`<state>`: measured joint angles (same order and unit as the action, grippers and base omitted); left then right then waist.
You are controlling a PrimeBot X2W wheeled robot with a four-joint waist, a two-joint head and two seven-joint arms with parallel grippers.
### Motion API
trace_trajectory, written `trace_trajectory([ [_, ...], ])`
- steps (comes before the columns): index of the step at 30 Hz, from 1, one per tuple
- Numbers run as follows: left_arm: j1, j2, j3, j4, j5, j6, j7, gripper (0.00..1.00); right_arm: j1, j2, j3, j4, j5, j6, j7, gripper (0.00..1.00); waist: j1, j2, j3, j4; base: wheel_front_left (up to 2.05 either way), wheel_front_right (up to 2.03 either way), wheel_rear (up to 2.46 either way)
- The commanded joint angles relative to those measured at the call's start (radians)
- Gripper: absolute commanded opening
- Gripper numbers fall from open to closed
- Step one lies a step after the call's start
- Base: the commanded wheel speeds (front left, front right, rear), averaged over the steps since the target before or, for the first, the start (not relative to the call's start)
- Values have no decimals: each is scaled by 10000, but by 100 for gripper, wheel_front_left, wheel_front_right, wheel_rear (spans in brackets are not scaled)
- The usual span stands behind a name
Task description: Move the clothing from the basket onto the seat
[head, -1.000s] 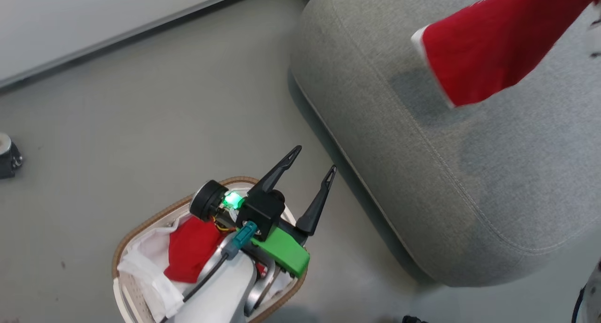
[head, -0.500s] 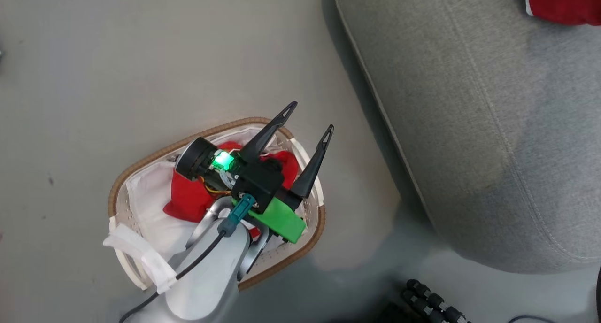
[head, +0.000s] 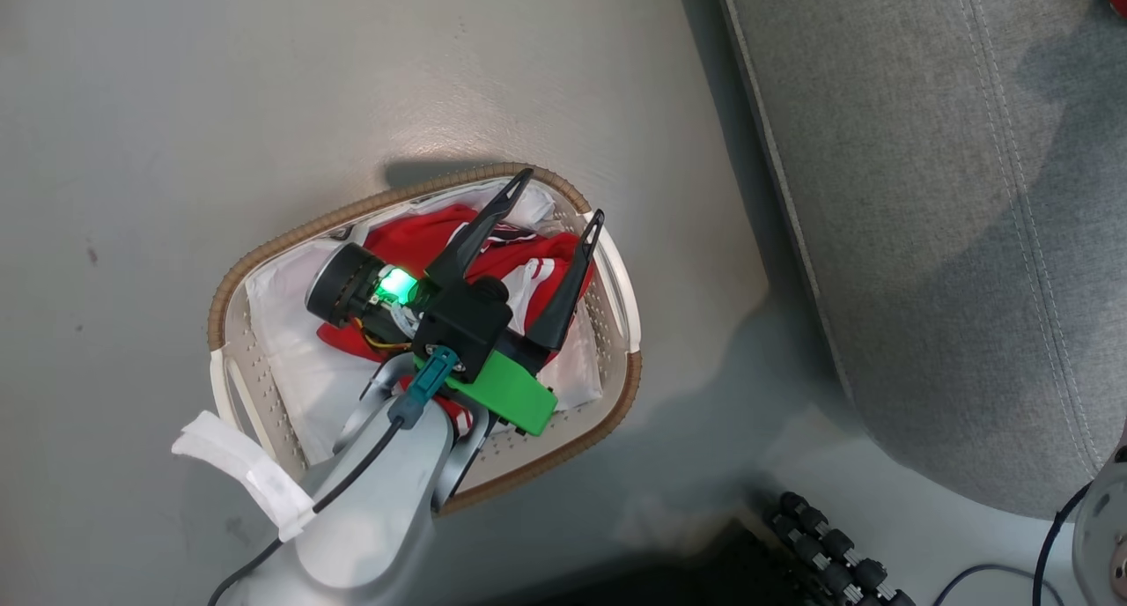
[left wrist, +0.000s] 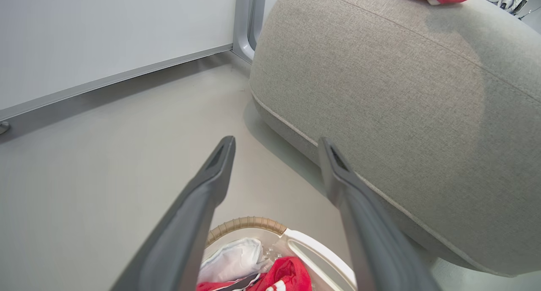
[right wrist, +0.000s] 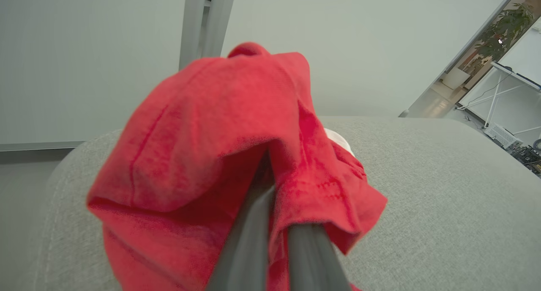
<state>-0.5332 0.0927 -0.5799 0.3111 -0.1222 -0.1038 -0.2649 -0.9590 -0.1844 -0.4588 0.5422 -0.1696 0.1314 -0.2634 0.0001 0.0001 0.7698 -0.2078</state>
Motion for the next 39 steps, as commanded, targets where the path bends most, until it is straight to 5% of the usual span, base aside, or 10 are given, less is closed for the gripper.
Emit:
trace_trajectory([
  [1,-178,57,28,13,-4,50,8,100,212,33,-48,-80,-116,-14,-21,0,-1,-1,-23,-23,0,0,0],
  [2,-179,47,15,26,9,44,8,100,299,85,4,-130,-172,-14,-21,12,-1,-1,-45,-25,0,0,0],
  [3,-176,34,3,44,17,38,8,100,398,139,113,-194,-234,-14,-21,36,-1,-1,-81,-29,0,0,0],
  [4,-168,24,-3,61,11,34,8,100,479,162,209,-271,-284,-14,-21,36,-1,-1,-115,-36,0,0,0],
  [5,-150,13,9,70,-9,31,7,100,568,174,296,-389,-309,-14,-21,100,-1,-1,-159,-51,0,0,0],
  [22,751,-215,475,173,-329,138,8,100,2964,786,1024,-1577,167,-14,-20,100,-1,-1,-2272,-9,0,0,0],
  [39,3000,-420,2680,-407,-1364,631,7,100,4042,916,2545,-1399,485,-14,-20,100,-1,-1,-5755,1849,0,0,0],
])
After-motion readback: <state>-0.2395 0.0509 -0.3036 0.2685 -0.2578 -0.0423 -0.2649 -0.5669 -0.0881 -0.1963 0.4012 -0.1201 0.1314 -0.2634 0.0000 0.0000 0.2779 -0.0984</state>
